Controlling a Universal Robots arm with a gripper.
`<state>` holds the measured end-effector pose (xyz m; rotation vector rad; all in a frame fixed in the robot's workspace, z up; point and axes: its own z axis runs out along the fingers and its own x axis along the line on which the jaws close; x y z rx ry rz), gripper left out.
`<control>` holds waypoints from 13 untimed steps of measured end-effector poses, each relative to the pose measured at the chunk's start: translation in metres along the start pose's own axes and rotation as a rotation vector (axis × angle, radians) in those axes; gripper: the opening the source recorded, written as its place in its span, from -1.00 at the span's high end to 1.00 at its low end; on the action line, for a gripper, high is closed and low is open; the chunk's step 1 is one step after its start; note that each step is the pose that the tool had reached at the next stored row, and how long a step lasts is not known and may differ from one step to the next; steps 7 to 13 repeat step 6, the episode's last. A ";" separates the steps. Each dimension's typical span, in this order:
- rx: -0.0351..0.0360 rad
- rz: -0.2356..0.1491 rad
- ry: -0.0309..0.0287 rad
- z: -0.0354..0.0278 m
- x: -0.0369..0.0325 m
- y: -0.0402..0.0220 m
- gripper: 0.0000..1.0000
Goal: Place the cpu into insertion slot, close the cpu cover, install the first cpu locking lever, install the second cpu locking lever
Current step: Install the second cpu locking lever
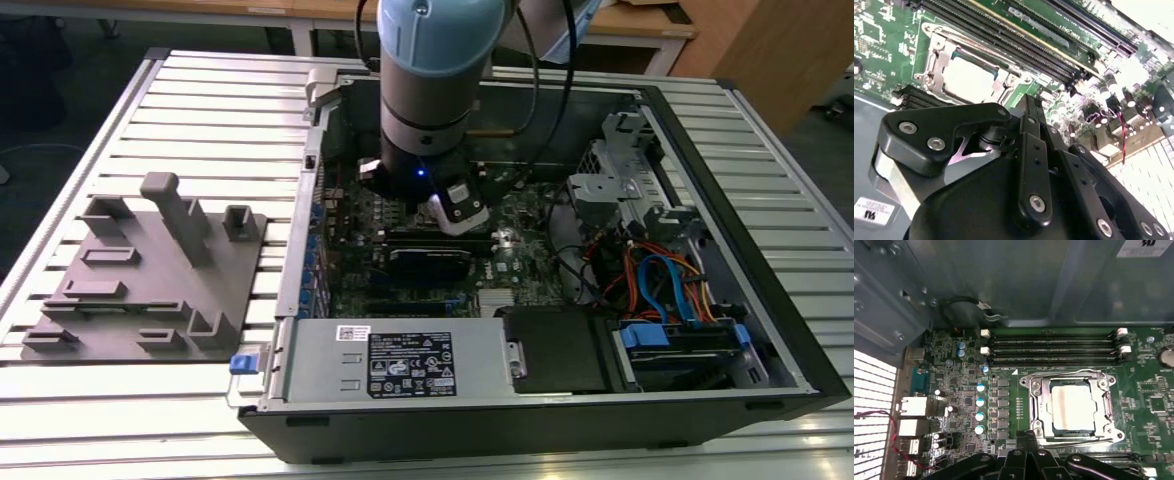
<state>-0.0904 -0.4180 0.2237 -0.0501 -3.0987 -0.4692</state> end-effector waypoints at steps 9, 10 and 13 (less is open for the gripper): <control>0.0000 0.000 0.0005 0.0000 0.0000 0.0000 0.80; 0.0000 0.000 0.0005 0.0000 0.0000 0.0000 0.80; 0.0000 0.000 0.0005 0.0000 0.0000 0.0000 0.80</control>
